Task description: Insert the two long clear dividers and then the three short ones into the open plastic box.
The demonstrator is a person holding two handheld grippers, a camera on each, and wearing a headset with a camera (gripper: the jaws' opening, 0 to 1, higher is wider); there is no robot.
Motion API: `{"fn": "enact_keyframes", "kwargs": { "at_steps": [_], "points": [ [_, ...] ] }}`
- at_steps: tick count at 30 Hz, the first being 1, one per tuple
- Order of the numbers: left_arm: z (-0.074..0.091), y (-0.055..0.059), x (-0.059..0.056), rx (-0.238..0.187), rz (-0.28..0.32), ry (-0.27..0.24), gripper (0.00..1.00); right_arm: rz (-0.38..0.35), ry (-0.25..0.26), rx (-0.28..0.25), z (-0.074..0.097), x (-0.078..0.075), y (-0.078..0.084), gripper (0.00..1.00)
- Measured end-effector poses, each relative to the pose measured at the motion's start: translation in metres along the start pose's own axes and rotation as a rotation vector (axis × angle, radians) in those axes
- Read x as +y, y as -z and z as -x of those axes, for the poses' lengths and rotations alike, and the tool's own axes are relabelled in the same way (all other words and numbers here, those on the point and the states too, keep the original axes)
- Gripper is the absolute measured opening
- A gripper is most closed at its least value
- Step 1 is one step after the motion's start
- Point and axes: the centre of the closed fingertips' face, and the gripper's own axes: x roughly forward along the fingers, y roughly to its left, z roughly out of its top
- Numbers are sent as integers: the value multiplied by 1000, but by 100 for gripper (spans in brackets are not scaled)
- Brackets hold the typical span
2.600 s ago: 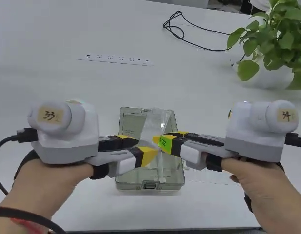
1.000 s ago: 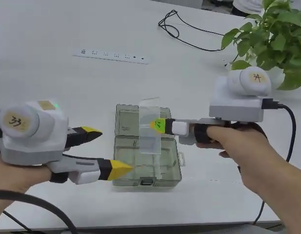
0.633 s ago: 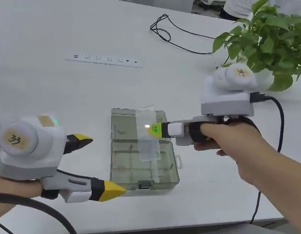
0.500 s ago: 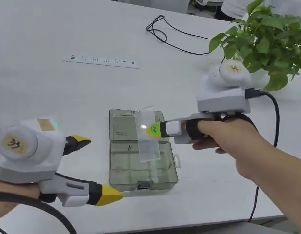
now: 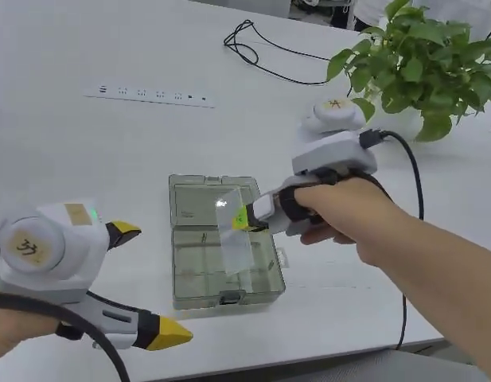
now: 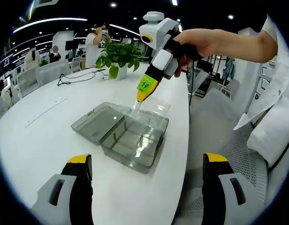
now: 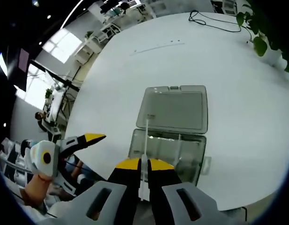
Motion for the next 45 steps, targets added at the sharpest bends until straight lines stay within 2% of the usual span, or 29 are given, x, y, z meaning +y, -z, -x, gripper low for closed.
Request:
{"fn": "enact_keyframes", "kwargs": {
  "at_steps": [8, 12, 18, 22, 36, 45],
  "points": [
    [-1, -2, 4, -26, 10, 4, 100, -61, 29, 66, -24, -6, 13, 7],
    [-2, -3, 4, -35, 17, 8, 100, -74, 49, 81, -30, -12, 13, 6],
    [-3, -1, 3, -45, 27, 14, 100, -79, 69, 102, -38, -12, 23, 6],
    [-4, 0, 2, -48, 31, 19, 100, -87, 76, 101, -43, -17, 22, 6],
    [-5, 1, 2, -53, 44, 22, 100, -19, 103, 116, -46, -10, 25, 6],
    [-5, 1, 4, -56, 49, 20, 100, 28, 142, 117, -48, -1, 34, 6]
  ]
}}
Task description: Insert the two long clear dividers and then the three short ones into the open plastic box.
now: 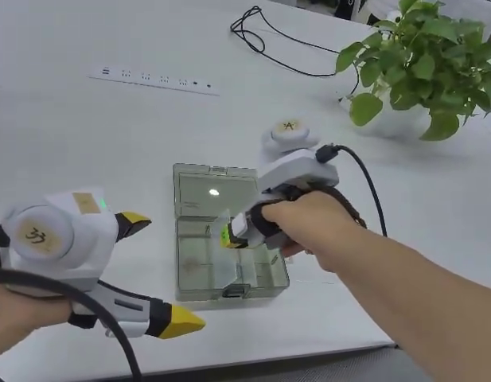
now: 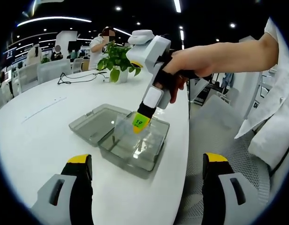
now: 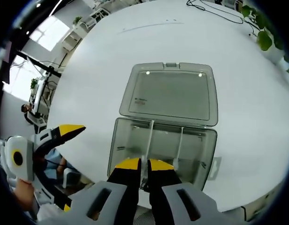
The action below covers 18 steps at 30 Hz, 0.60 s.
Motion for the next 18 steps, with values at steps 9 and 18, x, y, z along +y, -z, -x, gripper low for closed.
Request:
{"fn": "enact_keyframes", "kwargs": {
  "at_steps": [9, 18],
  "points": [
    [0, 2, 1, 0, 9, -3, 100, 73, 33, 10, 1, 5, -1, 6],
    [-1, 2, 2, -3, 12, -3, 100, 120, 50, 15, 1, 3, -5, 6]
  ]
}}
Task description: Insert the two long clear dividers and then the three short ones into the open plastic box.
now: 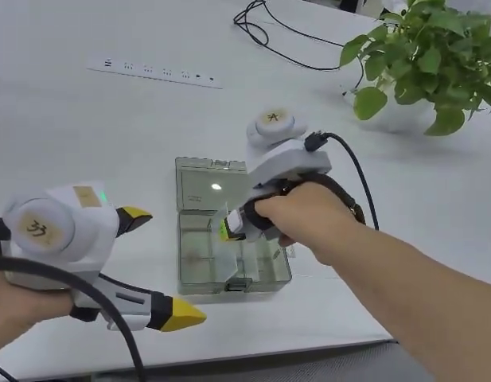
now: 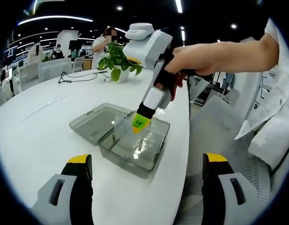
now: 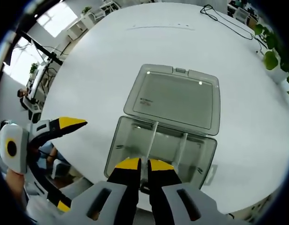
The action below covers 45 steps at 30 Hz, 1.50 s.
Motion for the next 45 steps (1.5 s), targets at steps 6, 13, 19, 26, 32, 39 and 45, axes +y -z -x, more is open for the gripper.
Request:
{"fn": "enact_keyframes", "kwargs": {
  "at_steps": [6, 13, 19, 26, 32, 39, 45],
  "points": [
    [-1, 1, 0, 2, 3, 1, 100, 29, 13, 2, -3, 1, 0, 7],
    [-1, 1, 0, 6, 2, 3, 100, 14, -1, 5, -5, -5, -4, 7],
    [-1, 0, 0, 4, 2, 4, 100, -10, -18, 8, -6, -10, -7, 7],
    [-2, 1, -1, 6, 2, 7, 100, -14, -25, 5, -7, -11, -7, 7],
    [-2, 0, -1, 5, 3, 8, 100, 0, -23, 4, -10, -11, -7, 7],
    [-4, 4, -1, 17, -8, 11, 100, 16, -36, -11, -14, -10, -7, 7],
    [-4, 6, 1, 25, -13, 12, 100, 21, -57, -26, -23, -8, -6, 8]
  ]
}}
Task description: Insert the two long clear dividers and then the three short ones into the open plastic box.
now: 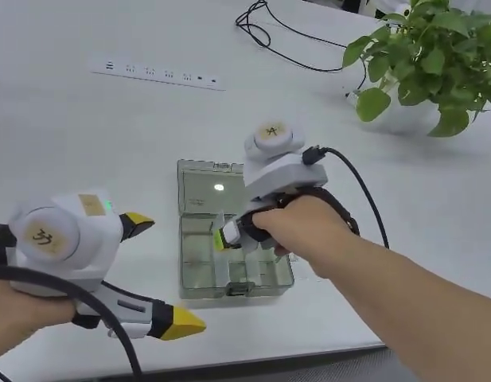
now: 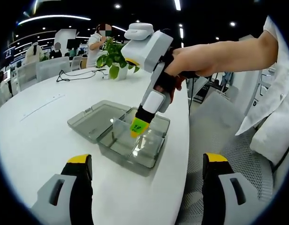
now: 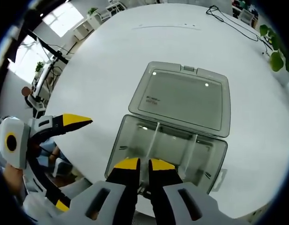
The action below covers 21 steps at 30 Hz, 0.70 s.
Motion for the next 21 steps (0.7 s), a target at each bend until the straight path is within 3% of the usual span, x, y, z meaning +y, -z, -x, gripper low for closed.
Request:
{"fn": "enact_keyframes", "kwargs": {
  "at_steps": [21],
  "points": [
    [-7, -4, 10, 0, -21, -12, 100, -40, -64, -33, -15, -2, 3, 10]
  ]
}}
